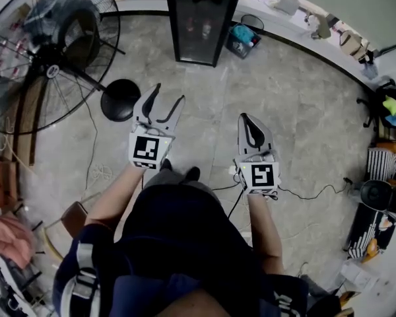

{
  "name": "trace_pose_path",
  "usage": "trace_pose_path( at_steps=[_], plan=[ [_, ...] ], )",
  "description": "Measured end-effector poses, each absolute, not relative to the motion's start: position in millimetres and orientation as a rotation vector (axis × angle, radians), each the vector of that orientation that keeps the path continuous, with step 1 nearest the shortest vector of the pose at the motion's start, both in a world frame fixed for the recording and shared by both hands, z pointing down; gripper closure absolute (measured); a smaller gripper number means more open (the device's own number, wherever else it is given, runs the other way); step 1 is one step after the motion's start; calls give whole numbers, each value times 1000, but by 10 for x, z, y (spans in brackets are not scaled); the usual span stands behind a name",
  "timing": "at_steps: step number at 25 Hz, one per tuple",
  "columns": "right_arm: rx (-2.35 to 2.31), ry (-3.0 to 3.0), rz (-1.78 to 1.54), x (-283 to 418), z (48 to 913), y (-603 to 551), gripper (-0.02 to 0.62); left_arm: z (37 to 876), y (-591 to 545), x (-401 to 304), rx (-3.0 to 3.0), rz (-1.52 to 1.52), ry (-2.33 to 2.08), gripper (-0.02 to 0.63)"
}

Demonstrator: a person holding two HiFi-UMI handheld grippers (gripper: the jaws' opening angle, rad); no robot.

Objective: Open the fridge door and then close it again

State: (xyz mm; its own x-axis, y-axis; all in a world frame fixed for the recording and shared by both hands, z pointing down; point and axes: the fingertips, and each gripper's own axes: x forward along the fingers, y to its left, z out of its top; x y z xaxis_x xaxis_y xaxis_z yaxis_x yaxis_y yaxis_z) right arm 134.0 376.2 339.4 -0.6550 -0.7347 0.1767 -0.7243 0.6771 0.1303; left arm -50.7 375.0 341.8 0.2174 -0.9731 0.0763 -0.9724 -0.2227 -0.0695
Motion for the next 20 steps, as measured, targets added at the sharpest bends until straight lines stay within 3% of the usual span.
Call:
trace_pose_path(
  at_steps=[12,20],
  plan=[
    [1144,-2688,-63,1124,3453,3058,577,3400,2640,-817,-2438,-155,1959,307],
    [1177,-2649,-20,483,3562,1914,577,3505,1399,-1459,-2462,-139,1941,307]
  ],
)
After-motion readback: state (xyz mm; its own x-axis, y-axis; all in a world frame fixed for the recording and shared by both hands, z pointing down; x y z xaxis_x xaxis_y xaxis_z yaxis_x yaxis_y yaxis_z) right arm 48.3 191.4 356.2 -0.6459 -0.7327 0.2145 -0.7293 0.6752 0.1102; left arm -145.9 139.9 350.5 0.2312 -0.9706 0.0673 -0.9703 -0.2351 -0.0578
